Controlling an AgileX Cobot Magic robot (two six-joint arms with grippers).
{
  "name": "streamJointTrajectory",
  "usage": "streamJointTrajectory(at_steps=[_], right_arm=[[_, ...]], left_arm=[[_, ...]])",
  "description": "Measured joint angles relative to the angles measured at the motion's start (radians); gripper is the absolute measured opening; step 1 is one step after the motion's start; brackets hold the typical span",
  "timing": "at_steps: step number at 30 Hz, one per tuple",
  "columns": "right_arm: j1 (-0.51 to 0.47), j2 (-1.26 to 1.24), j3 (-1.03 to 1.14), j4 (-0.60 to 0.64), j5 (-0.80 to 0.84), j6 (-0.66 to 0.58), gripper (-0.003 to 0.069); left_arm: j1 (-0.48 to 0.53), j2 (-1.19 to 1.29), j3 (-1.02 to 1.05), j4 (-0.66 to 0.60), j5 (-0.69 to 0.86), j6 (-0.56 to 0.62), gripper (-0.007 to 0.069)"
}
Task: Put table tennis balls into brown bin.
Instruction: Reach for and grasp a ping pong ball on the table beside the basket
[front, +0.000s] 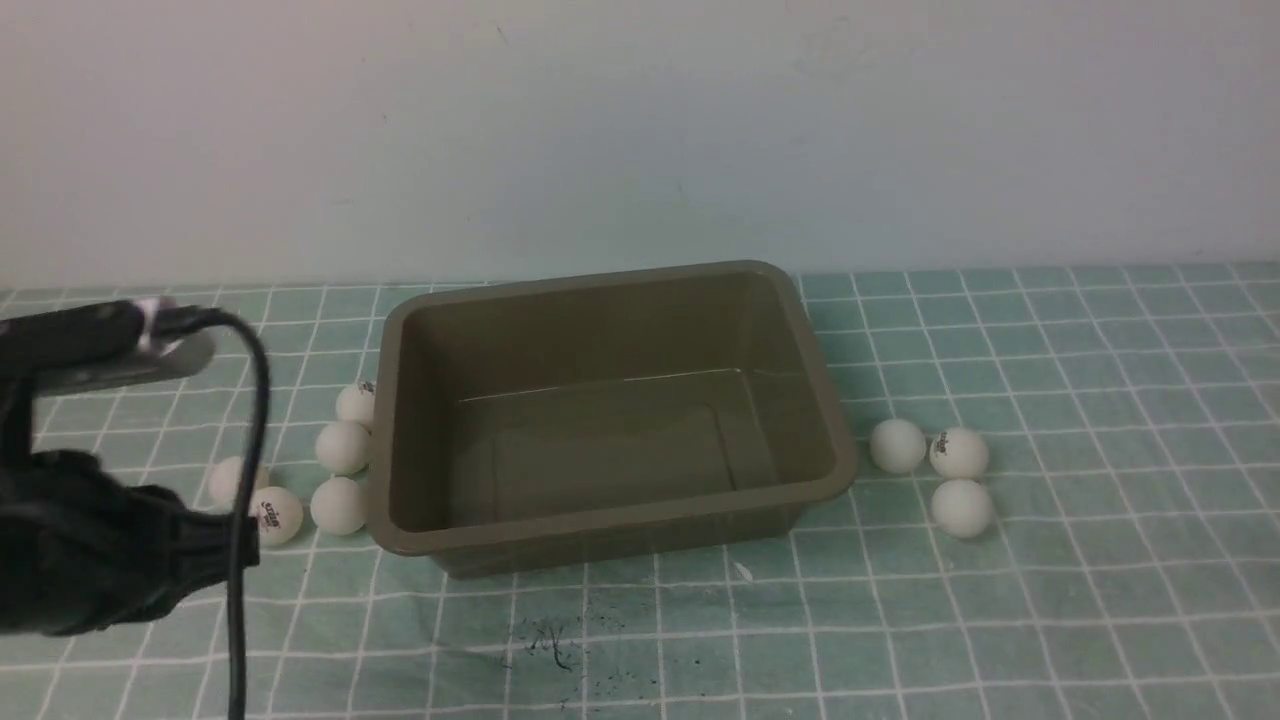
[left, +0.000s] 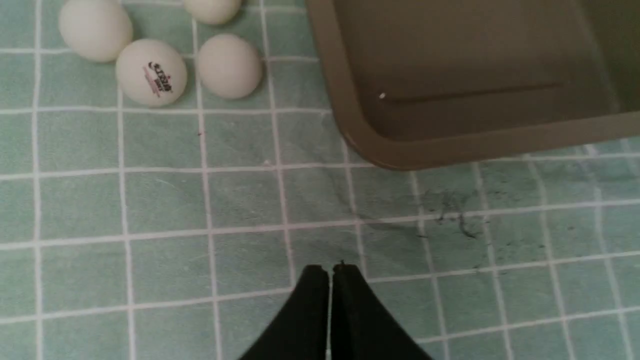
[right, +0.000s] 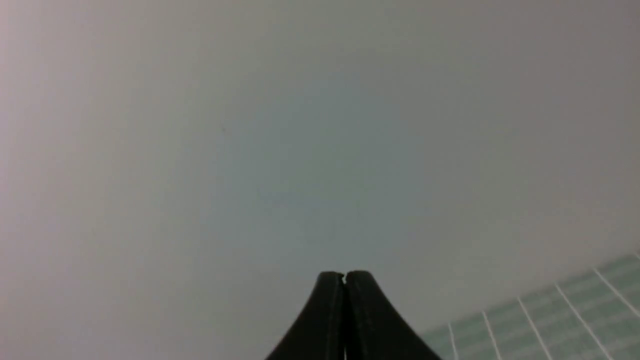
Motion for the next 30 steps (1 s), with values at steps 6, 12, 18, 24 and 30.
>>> streamJointTrajectory(at_steps=[6,12,18,24,30], right_arm=[[0.106,0.316,-0.316,-0.02,0.458,-0.194,-0.0015],[0.204,0.674,-0.532,0.051,0.71,-0.427,-0.0015],[0.21,0.791,-0.544,0.061,0.697,-0.447,-0.0015],[0.21,0.822,-0.546,0.061,0.651,-0.447,-0.0015],[0.21,0.822,-0.546,0.058,0.635,-0.447,-0.0015]], left_arm=[[0.025,0.272,-0.136,0.038,0.008,0.0,-0.0005],[0.144,0.485,-0.301,0.048,0.055,-0.003,-0.0005],[0.227,0.525,-0.347,0.064,0.004,0.006,0.0006],[0.223,0.612,-0.35,0.01,-0.086,0.054,0.0203],[0.219,0.743,-0.352,-0.033,-0.222,0.072,0.0472]])
